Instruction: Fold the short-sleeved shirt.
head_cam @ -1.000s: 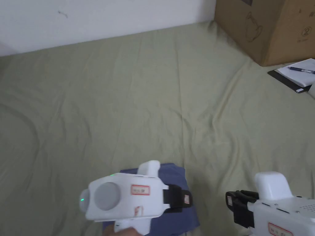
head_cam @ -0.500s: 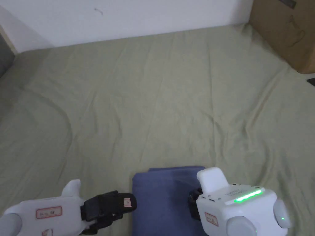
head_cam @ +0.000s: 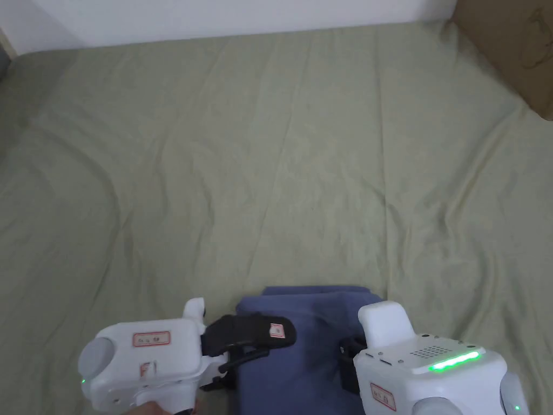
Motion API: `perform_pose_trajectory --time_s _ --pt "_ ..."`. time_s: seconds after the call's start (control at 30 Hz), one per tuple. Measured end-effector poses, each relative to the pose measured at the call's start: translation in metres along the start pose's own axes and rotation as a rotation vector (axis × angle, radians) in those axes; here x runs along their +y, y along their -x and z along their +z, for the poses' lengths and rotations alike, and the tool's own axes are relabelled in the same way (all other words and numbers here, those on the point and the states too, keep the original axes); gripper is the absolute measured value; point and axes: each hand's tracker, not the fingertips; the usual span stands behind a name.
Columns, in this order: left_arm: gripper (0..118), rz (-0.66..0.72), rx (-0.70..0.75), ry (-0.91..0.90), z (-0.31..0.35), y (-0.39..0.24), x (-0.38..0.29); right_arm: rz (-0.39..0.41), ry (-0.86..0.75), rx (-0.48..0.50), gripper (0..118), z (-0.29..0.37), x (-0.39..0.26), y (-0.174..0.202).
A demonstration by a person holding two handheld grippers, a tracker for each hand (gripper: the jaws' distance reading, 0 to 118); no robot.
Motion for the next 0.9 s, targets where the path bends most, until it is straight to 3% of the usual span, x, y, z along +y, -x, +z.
perform_pose_trajectory --time_s 0.03,0.07,0.1,0.13,0.2,0.3,0.6,0.9 --pt "73 -0.049 0.049 0.003 -0.005 -0.005 -0.003 -0.003 -0.001 -0.001 0 0.000 0.000 0.000" --pt "38 -0.117 0.155 0.002 -0.010 -0.008 -0.006 -0.012 0.001 0.000 0 0.000 0.000 -0.001" --pt "22 -0.123 0.224 -0.009 -0.011 -0.007 -0.008 -0.018 0.002 0.001 0 -0.001 0.001 -0.003" --pt "22 -0.079 0.222 -0.017 -0.013 -0.001 -0.009 -0.026 0.006 0.010 0 -0.001 0.001 -0.005" --pt "21 0.043 0.062 -0.021 -0.005 0.008 -0.007 -0.036 -0.004 0.019 0 0.001 0.001 -0.005" --pt "21 -0.027 0.138 -0.018 0.000 -0.003 -0.008 -0.062 -0.085 -0.018 0 0.024 0.004 0.002" --pt "21 -0.127 0.247 -0.062 0.072 -0.023 0.012 -0.008 -0.490 -0.136 0 0.104 0.023 0.049" --pt "21 -0.197 0.535 -0.145 0.224 -0.012 0.054 -0.016 -0.542 -0.159 0 0.101 0.038 0.089"
